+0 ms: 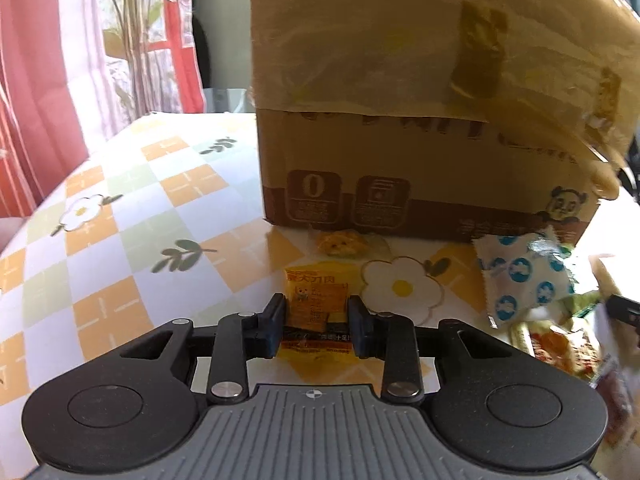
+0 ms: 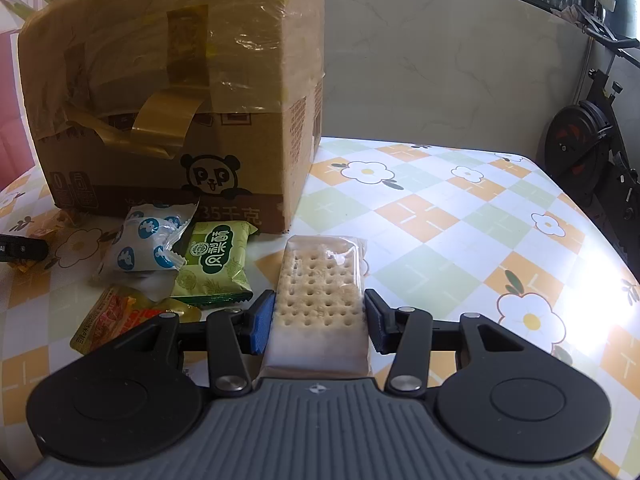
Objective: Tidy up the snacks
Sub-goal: 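Hold the cracker pack and yellow packet closed in both grippers, then carry the cracker pack and yellow packet with both grippers over the box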
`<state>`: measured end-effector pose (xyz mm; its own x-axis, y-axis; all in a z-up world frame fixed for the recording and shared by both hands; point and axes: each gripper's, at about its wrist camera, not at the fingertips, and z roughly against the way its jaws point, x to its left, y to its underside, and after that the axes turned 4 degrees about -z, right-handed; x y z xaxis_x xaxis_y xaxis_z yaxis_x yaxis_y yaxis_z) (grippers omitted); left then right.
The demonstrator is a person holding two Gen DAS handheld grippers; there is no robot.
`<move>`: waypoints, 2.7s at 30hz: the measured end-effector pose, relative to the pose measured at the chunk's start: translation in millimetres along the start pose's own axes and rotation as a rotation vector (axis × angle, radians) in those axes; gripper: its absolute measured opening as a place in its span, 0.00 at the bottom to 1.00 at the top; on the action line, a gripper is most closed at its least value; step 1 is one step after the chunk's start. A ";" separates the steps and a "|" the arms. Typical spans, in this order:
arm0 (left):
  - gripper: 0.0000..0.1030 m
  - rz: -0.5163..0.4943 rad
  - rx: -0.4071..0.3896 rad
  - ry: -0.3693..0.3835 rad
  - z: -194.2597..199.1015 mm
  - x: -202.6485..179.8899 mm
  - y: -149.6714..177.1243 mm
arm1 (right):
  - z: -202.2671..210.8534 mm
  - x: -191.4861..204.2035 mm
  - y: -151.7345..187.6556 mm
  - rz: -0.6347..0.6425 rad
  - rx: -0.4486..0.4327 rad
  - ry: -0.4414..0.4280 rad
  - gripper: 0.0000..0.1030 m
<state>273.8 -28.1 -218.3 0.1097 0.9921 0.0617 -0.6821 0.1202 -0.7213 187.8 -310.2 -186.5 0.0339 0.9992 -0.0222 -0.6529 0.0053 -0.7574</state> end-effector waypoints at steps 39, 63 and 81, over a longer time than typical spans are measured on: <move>0.34 -0.062 -0.083 0.065 22.4 -5.4 36.2 | 0.2 -2.6 -0.1 -0.022 -0.010 -0.018 0.48; 0.32 -0.048 -0.247 0.126 79.1 1.5 -27.9 | 75.4 -18.7 -51.5 -0.125 -0.169 -0.056 0.47; 0.32 -0.069 -0.468 0.146 140.5 3.5 -120.6 | 127.0 5.0 -161.5 0.007 -0.364 -0.150 0.47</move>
<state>254.8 -33.9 -34.2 0.2663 0.9627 0.0472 -0.2754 0.1229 -0.9534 197.3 -301.0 18.5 -0.0977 0.9941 0.0468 -0.3406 0.0108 -0.9401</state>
